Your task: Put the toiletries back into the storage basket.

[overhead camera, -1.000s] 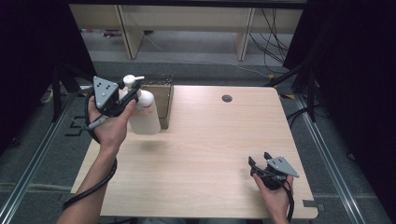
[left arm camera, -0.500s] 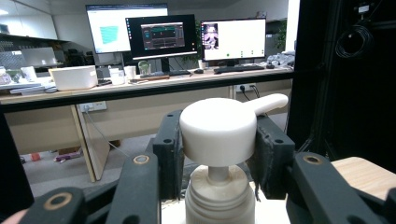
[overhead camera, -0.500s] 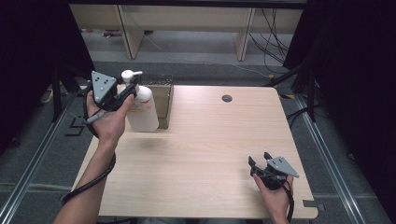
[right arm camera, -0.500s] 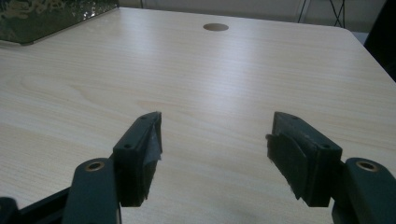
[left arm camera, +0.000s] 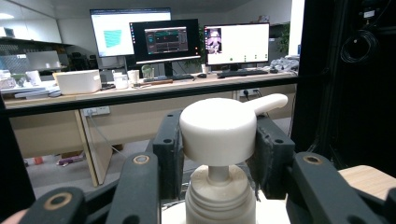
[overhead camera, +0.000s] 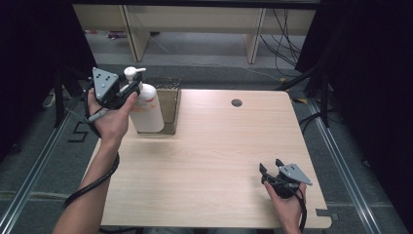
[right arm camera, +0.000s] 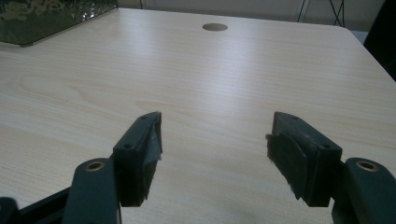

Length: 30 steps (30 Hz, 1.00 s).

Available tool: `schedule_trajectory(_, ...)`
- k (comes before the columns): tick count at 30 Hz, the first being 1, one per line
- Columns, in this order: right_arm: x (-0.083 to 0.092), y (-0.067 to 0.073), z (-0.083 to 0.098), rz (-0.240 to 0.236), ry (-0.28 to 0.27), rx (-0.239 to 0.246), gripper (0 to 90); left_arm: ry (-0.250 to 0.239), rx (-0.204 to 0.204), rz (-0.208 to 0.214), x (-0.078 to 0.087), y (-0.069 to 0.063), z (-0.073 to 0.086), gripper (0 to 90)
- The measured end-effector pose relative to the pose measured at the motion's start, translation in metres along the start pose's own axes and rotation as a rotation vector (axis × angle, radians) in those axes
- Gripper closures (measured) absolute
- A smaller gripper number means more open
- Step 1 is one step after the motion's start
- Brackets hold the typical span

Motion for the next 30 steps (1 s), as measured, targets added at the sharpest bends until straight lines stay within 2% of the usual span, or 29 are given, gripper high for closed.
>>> schedule_trajectory(1, 0.0, 0.0, 0.0, 0.0, 0.0, 0.0, 35.1, 0.0, 0.0, 0.0, 0.0, 0.0, 0.0, 59.0)
schedule_trajectory(2, 0.0, 0.004, 0.001, -0.005, 0.011, -0.047, 35.2, -0.002, 0.0, -0.001, -0.002, 0.001, -0.001, 59.1)
schedule_trajectory(3, 0.001, 0.004, 0.001, -0.004, 0.016, -0.049, 35.1, -0.001, -0.002, -0.002, -0.004, 0.002, -0.001, 59.0)
schedule_trajectory(4, -0.001, 0.0, 0.0, -0.003, -0.005, -0.005, 35.2, -0.001, -0.002, -0.002, -0.004, 0.002, -0.001, 59.0)
schedule_trajectory(12, -0.001, 0.0, 0.0, -0.004, -0.006, -0.006, 35.1, 0.003, -0.016, -0.009, -0.014, 0.006, -0.002, 59.0)
schedule_trajectory(24, -0.001, 0.0, 0.0, -0.002, -0.015, -0.005, 35.2, -0.001, -0.014, -0.021, -0.03, 0.014, -0.004, 59.0)
schedule_trajectory(25, -0.002, 0.003, 0.0, -0.005, -0.01, -0.046, 35.2, -0.001, -0.012, -0.024, -0.031, 0.015, -0.005, 59.0)
schedule_trajectory(27, -0.002, 0.003, 0.0, -0.005, -0.011, -0.045, 35.2, -0.001, -0.013, -0.026, -0.034, 0.016, -0.005, 59.0)
schedule_trajectory(28, -0.002, 0.0, 0.0, -0.003, -0.016, -0.007, 35.2, -0.001, -0.012, -0.026, -0.035, 0.017, -0.005, 59.0)
schedule_trajectory(30, -0.001, 0.0, 0.0, -0.004, -0.009, -0.011, 35.2, 0.0, -0.012, -0.027, -0.037, 0.017, -0.005, 59.0)
Point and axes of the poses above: each handheld gripper's, and its own axes: x roughly backward along the jaws, z roughly out of its underside, y roughly to its left, the point moved 5 cm from there along -x, roughly forward along the jaws, and after that the axes turned 3 degrees about -z, right-handed, at the moved point
